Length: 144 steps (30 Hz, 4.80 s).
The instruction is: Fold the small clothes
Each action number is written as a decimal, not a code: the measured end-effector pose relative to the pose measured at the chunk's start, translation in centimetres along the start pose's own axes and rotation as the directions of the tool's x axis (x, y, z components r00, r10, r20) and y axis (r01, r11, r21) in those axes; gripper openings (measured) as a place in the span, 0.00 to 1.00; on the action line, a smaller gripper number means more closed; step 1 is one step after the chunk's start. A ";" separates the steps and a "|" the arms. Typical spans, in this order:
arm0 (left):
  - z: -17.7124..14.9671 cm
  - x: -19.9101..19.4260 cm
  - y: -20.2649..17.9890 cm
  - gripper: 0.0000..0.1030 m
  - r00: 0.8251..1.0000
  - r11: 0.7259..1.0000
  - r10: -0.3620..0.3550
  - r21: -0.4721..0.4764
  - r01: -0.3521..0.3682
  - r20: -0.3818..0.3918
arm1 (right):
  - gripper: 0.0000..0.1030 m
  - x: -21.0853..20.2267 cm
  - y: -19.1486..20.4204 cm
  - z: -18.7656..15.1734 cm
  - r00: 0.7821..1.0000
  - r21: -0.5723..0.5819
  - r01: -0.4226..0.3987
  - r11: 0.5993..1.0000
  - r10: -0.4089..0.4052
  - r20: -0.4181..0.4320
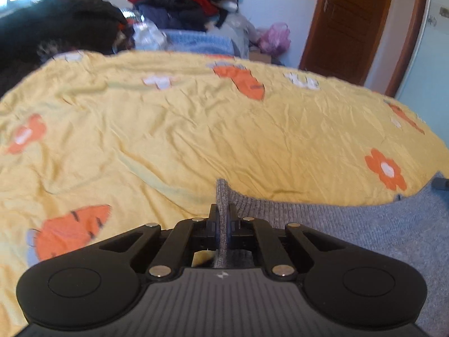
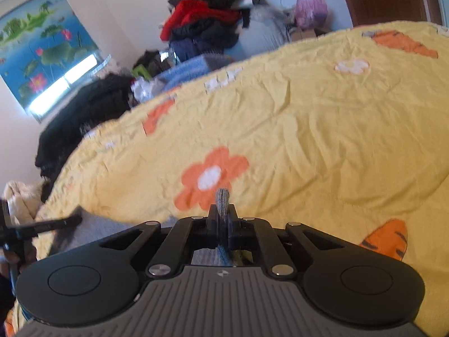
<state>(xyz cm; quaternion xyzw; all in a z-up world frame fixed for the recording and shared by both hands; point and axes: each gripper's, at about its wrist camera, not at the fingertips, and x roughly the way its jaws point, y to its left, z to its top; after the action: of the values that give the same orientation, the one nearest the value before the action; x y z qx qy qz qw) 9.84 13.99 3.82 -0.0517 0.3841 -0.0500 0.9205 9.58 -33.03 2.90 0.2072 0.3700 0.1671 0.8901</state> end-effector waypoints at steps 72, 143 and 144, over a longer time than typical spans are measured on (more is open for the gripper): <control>-13.9 -8.3 -10.0 0.95 0.998 0.993 0.003 0.120 -0.011 0.070 | 1.00 -3.9 11.9 -17.0 0.944 -0.404 0.329 0.853 -0.310 0.114; -20.0 -15.7 3.2 0.96 0.942 0.571 -0.161 -0.751 0.332 0.295 | 1.00 3.3 10.9 -9.8 0.942 -0.320 0.335 0.886 -0.320 0.098; -19.7 -15.3 3.0 0.80 0.949 0.570 -0.134 -0.761 0.309 0.285 | 1.00 3.3 10.9 -9.8 0.942 -0.320 0.334 0.887 -0.320 0.098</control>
<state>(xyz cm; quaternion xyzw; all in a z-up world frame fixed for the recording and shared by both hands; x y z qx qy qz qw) -14.77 17.83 0.40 -0.5093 0.2638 0.0164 0.8190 3.08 -19.79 0.01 -0.0075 0.3473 0.0701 0.9351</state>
